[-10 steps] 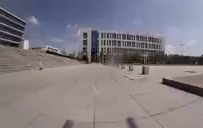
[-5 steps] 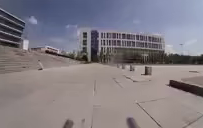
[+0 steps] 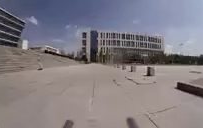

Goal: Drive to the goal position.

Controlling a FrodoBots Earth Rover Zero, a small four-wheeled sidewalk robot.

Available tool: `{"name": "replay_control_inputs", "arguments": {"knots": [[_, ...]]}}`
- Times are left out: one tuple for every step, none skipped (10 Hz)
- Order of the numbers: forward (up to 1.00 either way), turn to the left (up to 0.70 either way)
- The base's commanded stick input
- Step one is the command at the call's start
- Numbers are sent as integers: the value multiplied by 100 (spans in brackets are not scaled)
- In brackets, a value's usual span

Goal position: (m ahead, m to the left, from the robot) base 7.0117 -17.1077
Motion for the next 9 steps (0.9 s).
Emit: {"name": "replay_control_inputs", "arguments": {"knots": [[70,2],[70,9],[70,15],[70,22],[70,33],[70,35],[0,0],[2,-1],[13,-6]]}}
